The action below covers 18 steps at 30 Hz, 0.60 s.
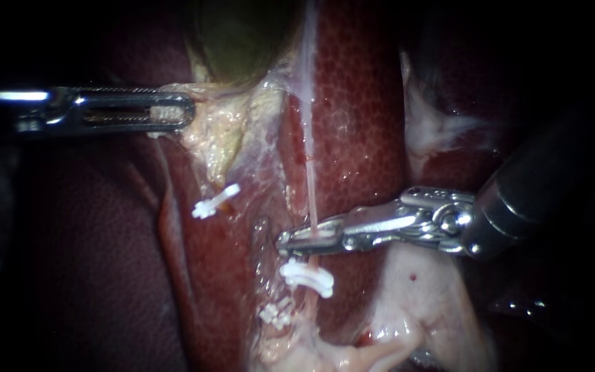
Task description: Going back third clip right tube
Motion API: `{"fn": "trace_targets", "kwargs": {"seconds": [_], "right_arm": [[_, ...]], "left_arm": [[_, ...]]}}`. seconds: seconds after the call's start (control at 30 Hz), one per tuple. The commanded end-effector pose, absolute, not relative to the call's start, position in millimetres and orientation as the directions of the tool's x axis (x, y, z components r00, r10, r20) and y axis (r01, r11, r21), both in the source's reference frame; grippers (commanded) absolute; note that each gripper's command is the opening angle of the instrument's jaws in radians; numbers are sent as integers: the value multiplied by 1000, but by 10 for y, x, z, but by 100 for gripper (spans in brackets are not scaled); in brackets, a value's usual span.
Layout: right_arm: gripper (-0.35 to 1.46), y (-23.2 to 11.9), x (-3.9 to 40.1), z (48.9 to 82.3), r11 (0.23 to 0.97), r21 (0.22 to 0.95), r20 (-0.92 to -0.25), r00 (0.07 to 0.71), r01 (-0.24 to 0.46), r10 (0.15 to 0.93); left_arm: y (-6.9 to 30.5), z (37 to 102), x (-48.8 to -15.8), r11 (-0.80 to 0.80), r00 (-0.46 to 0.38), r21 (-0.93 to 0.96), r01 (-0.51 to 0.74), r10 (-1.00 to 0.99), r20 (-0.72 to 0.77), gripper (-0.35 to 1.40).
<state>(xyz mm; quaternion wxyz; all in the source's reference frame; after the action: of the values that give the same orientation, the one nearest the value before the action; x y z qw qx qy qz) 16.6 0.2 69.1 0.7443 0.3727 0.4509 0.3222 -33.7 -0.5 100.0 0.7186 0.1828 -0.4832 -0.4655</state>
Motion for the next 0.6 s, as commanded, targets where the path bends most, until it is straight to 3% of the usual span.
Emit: {"fn": "trace_targets", "kwargs": {"seconds": [0.03,0.13,0.2,0.23,0.33,0.37,0.6], "right_arm": [[-35,1,167,692,514,845,-431,385,-144,816],[-35,1,167,692,514,845,-431,385,-144,816],[-35,1,166,692,543,829,-469,365,-131,804],[-28,1,167,691,542,831,-472,355,-128,807],[42,4,173,690,560,821,-503,324,-109,801],[53,4,176,690,578,810,-524,320,-100,790],[60,-12,185,695,623,780,-576,319,-59,752]], "left_arm": [[-5,1000,-337,500,100,712,492,-846,525,-15],[-5,1001,-337,500,100,712,492,-846,525,-15],[-5,1001,-337,500,100,712,492,-846,525,-15],[-5,1001,-337,500,100,712,492,-846,525,-15],[-5,1001,-337,500,100,712,492,-845,525,-15],[-5,1001,-337,500,100,712,492,-845,525,-15],[-5,1001,-337,500,100,713,492,-845,525,-15]]}}
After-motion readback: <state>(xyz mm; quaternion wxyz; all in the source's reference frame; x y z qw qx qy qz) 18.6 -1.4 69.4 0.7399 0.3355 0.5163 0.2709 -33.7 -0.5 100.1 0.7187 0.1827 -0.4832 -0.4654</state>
